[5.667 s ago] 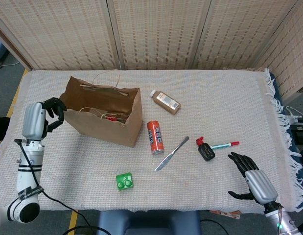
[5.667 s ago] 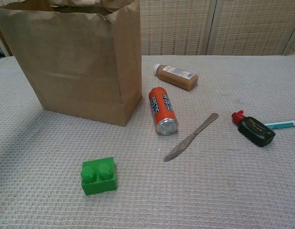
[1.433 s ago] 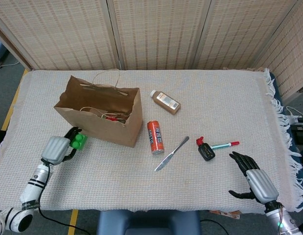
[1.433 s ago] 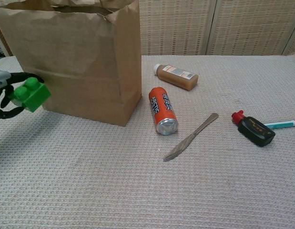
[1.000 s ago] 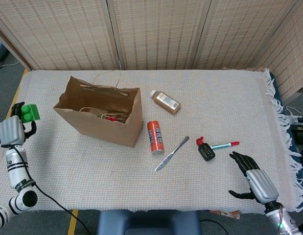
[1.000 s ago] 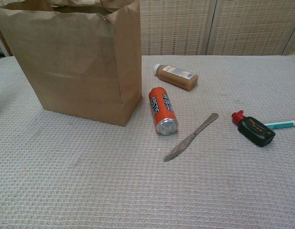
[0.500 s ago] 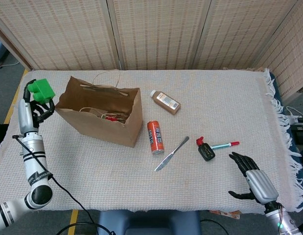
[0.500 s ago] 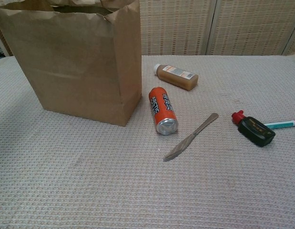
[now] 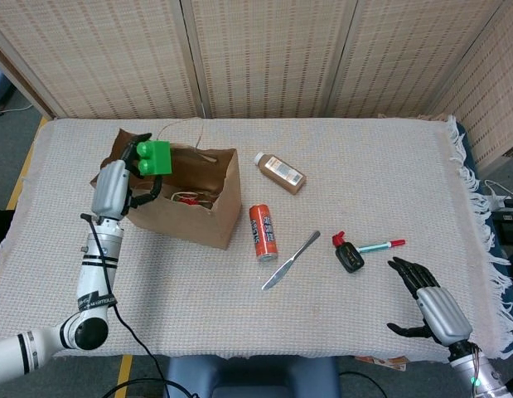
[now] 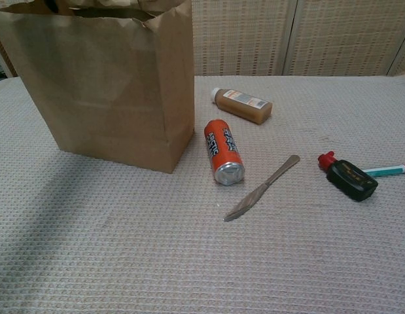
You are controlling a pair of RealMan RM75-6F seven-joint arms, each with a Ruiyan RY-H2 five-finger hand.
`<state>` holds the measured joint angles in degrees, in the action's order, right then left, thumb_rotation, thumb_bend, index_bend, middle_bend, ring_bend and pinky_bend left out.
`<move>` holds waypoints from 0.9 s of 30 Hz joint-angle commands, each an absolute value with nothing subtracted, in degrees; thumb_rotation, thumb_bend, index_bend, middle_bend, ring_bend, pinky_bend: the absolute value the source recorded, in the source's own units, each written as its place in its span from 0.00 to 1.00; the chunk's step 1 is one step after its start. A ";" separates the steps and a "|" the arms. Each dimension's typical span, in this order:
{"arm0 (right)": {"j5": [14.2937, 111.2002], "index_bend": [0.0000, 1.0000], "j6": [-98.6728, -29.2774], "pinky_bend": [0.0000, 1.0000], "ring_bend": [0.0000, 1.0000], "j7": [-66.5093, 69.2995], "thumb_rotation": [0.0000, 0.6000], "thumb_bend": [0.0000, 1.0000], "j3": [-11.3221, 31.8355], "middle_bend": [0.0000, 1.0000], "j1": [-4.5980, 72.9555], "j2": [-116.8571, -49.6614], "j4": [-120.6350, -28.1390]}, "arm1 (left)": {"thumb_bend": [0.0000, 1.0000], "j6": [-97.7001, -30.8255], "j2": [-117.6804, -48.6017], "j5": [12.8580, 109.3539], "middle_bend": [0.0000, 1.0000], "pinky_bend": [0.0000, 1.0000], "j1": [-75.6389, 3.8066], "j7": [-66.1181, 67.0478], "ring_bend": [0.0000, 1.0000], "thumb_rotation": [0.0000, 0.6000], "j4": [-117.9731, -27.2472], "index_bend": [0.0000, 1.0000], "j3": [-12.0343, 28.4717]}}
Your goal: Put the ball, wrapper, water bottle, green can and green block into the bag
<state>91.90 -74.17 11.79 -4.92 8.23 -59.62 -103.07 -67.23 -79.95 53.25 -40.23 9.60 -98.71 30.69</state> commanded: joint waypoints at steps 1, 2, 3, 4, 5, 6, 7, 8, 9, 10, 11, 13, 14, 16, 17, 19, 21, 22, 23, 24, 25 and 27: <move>91.96 0.00 -74.13 0.00 0.00 11.81 1.00 0.03 -4.95 0.00 8.25 -59.57 -103.07 | 0.38 -63.51 -79.97 52.15 0.00 0.15 -43.31 13.28 0.00 1.00 -95.26 0.01 27.89; 91.97 0.00 -74.12 0.00 0.00 11.80 1.00 0.03 -4.96 0.00 8.26 -59.56 -103.09 | 0.38 -63.57 -79.99 52.09 0.00 0.13 -43.43 13.25 0.00 1.00 -95.17 0.00 27.79; 91.96 0.00 -74.10 0.00 0.00 11.81 1.00 0.03 -4.97 0.00 8.26 -59.55 -103.12 | 0.38 -63.60 -79.94 51.99 0.00 0.13 -43.49 13.16 0.00 1.00 -95.19 0.00 27.70; 91.95 0.00 -74.07 0.00 0.00 11.84 1.00 0.03 -4.98 0.00 8.26 -59.52 -103.16 | 0.37 -63.80 -79.85 51.93 0.00 0.13 -43.49 12.97 0.00 1.00 -95.32 0.00 27.63; 91.95 0.00 -74.04 0.00 0.00 11.84 1.00 0.03 -5.00 0.00 8.27 -59.50 -103.14 | 0.37 -63.96 -79.73 51.98 0.00 0.12 -43.46 12.77 0.00 1.00 -95.49 0.00 27.60; 91.96 0.00 -74.01 0.00 0.00 11.78 1.00 0.03 -5.00 0.00 8.29 -59.50 -103.12 | 0.37 -64.16 -79.47 52.19 0.00 0.12 -43.40 12.52 0.00 1.00 -95.74 0.00 27.52; 91.96 0.00 -74.00 0.00 0.00 11.74 1.00 0.03 -5.01 0.00 8.29 -59.51 -103.12 | 0.37 -64.32 -79.25 52.45 0.00 0.11 -43.33 12.25 0.00 1.00 -95.92 0.00 27.48; 91.94 0.00 -73.96 0.00 0.00 11.72 1.00 0.03 -5.03 0.00 8.29 -59.52 -103.12 | 0.37 -64.49 -79.03 52.71 0.00 0.11 -43.23 11.93 0.00 1.00 -96.13 0.00 27.44; 91.94 0.00 -73.96 0.00 0.00 11.65 1.00 0.03 -5.04 0.00 8.28 -59.53 -103.11 | 0.37 -64.62 -78.80 52.95 0.00 0.11 -43.13 11.59 0.00 1.00 -96.35 0.00 27.41; 91.96 0.00 -73.94 0.00 0.00 11.49 1.00 0.03 -5.06 0.00 8.28 -59.57 -103.11 | 0.37 -64.74 -78.48 53.13 0.00 0.11 -43.01 11.18 0.00 1.00 -96.68 0.00 27.38; 91.99 0.00 -73.93 0.00 0.00 11.42 1.00 0.03 -5.08 0.00 8.28 -59.60 -103.13 | 0.37 -64.84 -78.26 53.14 0.00 0.11 -42.91 10.85 0.00 1.00 -97.00 0.00 27.42; 92.04 0.00 -74.08 0.00 0.00 11.24 1.00 0.03 -5.06 0.00 8.22 -59.68 -103.08 | 0.37 -65.56 -77.83 53.20 0.00 0.11 -42.40 9.48 0.00 1.00 -98.36 0.00 27.76; 92.03 0.00 -74.16 0.00 0.00 11.19 1.00 0.03 -5.04 0.00 8.18 -59.71 -103.05 | 0.38 -66.29 -77.74 53.32 0.00 0.12 -42.02 8.67 0.00 1.00 -99.11 0.00 28.00; 91.93 0.00 -74.27 0.00 0.00 11.16 1.00 0.03 -4.97 0.00 8.12 -59.77 -102.97 | 0.42 -68.77 -77.37 54.20 0.01 0.16 -40.57 6.56 0.02 1.00 -101.49 0.03 28.48; 91.85 0.00 -74.26 0.00 0.00 11.11 1.00 0.03 -4.95 0.00 8.12 -59.79 -102.94 | 0.47 -70.46 -77.25 55.14 0.07 0.24 -39.67 5.41 0.08 1.00 -102.50 0.11 28.67; 91.78 0.00 -74.31 0.00 0.00 11.10 1.00 0.03 -4.90 0.00 8.09 -59.80 -102.88 | 0.52 -75.23 -77.09 58.71 0.25 0.42 -37.07 3.18 0.25 1.00 -104.14 0.27 28.18; 91.83 0.00 -74.40 0.00 0.00 11.10 1.00 0.03 -4.89 0.00 8.07 -59.84 -102.77 | 0.55 -79.06 -76.42 62.83 0.49 0.61 -34.35 1.47 0.47 1.00 -104.95 0.47 26.65; 91.89 0.00 -74.45 0.00 0.00 11.08 1.00 0.03 -4.88 0.00 8.06 -59.86 -102.73 | 0.56 -81.42 -75.77 66.17 0.57 0.65 -32.45 0.71 0.53 1.00 -104.71 0.53 24.96; 91.93 0.00 -74.48 0.00 0.00 11.04 1.00 0.03 -4.88 0.00 8.06 -59.89 -102.69 | 0.57 -83.14 -75.27 68.77 0.61 0.68 -31.06 0.12 0.58 1.00 -104.10 0.56 23.62; 91.96 0.00 -74.51 0.00 0.00 10.98 1.00 0.03 -4.88 0.00 8.04 -59.93 -102.62 | 0.58 -84.69 -74.78 71.22 0.63 0.69 -29.69 -0.45 0.60 1.00 -103.23 0.58 22.18; 91.96 0.00 -74.53 0.00 0.00 10.91 1.00 0.03 -4.89 0.00 8.02 -59.97 -102.55 | 0.58 -86.55 -74.16 74.06 0.65 0.70 -27.88 -1.22 0.62 1.00 -101.98 0.59 20.25; 91.93 0.00 -74.53 0.00 0.00 10.68 1.00 0.03 -4.86 0.00 8.01 -60.06 -102.47 | 0.59 -89.04 -73.39 77.54 0.67 0.71 -25.15 -2.24 0.63 1.00 -99.82 0.61 17.26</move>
